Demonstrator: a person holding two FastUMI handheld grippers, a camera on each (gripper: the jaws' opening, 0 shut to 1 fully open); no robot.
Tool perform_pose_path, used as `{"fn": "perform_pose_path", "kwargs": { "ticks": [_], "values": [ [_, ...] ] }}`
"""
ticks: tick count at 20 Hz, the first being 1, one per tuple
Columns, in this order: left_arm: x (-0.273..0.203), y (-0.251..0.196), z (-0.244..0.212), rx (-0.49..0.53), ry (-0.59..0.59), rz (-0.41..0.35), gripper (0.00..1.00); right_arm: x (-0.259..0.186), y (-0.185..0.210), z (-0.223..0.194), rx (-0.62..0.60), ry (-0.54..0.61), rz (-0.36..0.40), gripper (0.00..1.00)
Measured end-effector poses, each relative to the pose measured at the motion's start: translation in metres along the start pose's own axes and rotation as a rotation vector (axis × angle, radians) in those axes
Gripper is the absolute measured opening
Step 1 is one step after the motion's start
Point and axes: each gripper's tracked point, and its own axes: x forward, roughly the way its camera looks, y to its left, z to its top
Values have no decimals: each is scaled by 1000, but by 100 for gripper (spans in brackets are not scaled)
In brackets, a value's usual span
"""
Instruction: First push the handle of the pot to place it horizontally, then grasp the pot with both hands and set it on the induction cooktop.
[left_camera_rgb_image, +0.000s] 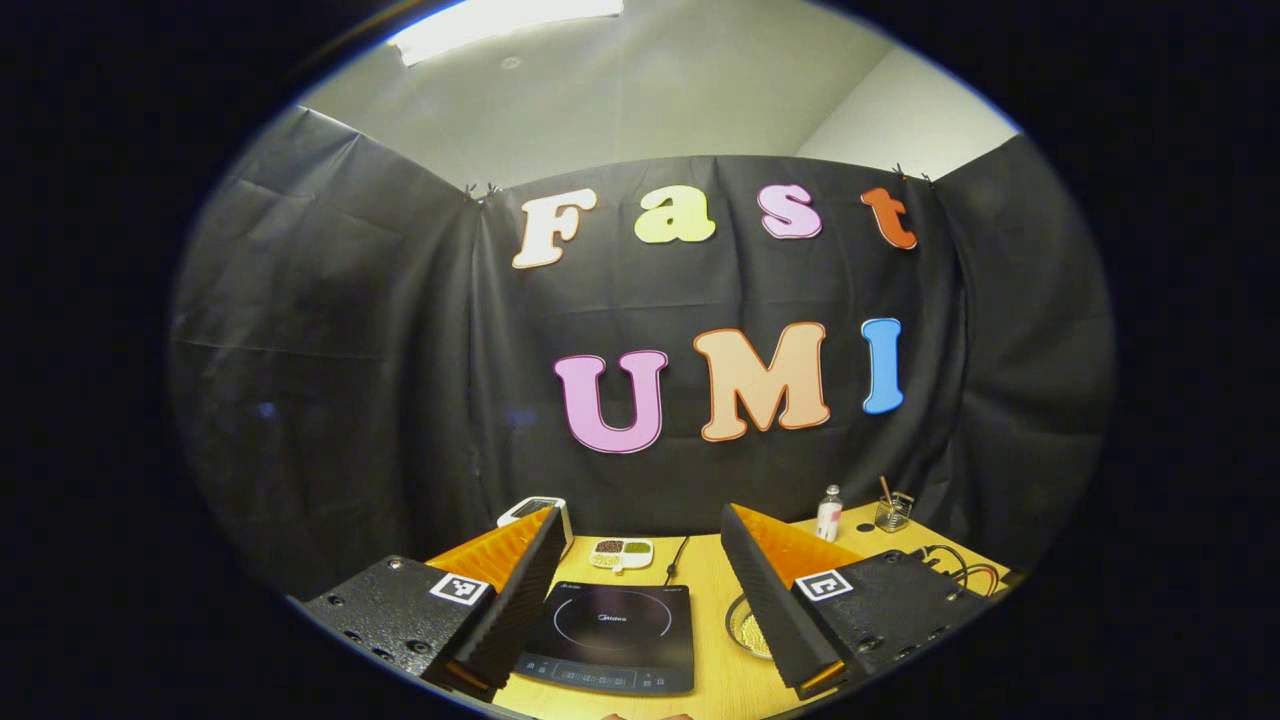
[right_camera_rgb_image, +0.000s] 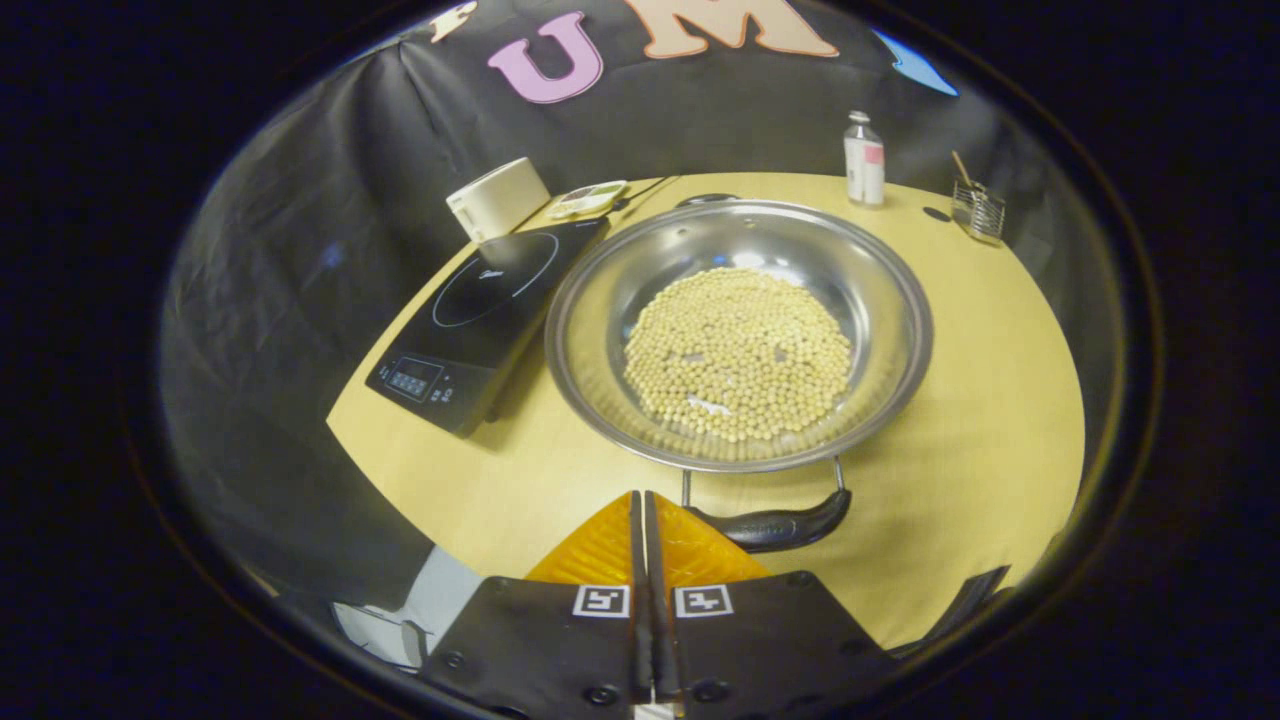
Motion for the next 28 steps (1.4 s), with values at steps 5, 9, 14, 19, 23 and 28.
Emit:
{"fn": "perform_pose_path", "kwargs": {
  "ticks": [5,9,14,19,23,28],
  "values": [
    [0,4,-5,-11,4,7,96,-2,-51,5,-7,-32,-99,0],
    [4,2,-9,-23,12,-7,96,-3,-87,19,45,-57,-140,3],
    [15,6,-9,-22,-9,-12,96,-1,-120,32,86,-76,-155,2],
    [30,-4,-23,-51,20,-63,95,6,-140,45,121,-81,-142,3],
    [42,-12,-25,-40,9,-111,96,11,-152,54,124,-79,-127,0],
    [51,-29,-26,-45,-5,-175,96,17,-170,66,95,-100,-130,0]
  ]
}}
